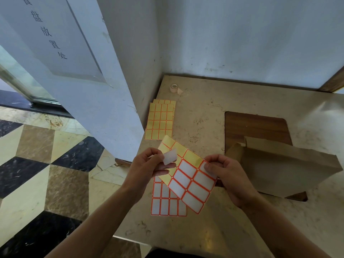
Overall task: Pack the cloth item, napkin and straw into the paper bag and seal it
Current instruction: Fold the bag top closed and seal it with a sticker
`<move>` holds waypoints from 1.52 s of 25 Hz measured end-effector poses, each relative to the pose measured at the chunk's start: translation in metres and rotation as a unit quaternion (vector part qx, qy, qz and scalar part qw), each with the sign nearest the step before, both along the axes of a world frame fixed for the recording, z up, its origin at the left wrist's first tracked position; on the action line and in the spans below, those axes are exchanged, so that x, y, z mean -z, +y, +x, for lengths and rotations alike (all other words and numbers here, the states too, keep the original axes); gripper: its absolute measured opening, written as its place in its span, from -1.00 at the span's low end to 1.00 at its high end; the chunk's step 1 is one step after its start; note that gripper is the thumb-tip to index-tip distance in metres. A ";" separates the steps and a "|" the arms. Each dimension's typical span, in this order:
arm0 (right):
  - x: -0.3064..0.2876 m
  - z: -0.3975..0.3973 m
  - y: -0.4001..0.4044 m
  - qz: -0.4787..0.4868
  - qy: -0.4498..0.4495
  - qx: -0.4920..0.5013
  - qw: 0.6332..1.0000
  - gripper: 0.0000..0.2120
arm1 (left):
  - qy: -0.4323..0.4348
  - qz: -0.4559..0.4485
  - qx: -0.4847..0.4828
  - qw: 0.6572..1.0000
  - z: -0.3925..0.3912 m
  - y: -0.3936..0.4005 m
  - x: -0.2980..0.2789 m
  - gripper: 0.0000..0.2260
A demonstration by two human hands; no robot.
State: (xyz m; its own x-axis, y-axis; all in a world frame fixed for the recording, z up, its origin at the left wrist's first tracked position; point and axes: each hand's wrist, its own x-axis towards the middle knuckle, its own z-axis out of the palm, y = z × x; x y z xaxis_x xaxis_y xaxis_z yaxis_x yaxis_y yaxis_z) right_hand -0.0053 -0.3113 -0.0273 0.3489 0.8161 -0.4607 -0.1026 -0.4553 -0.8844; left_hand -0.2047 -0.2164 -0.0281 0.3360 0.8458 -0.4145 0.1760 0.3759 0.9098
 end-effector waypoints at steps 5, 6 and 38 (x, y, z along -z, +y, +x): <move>0.019 -0.011 0.013 -0.004 0.023 -0.026 0.999 -0.90 | 0.071 0.048 -0.023 0.996 -0.007 0.006 0.002 -0.91; 0.026 -0.014 0.018 -0.005 0.040 -0.024 0.999 -0.89 | 0.079 0.057 -0.027 0.995 -0.008 0.008 0.003 -0.92; -0.016 0.225 -0.102 0.115 -0.659 -0.162 0.726 -0.62 | 0.148 0.505 0.173 0.832 0.205 -0.031 -0.047 -0.92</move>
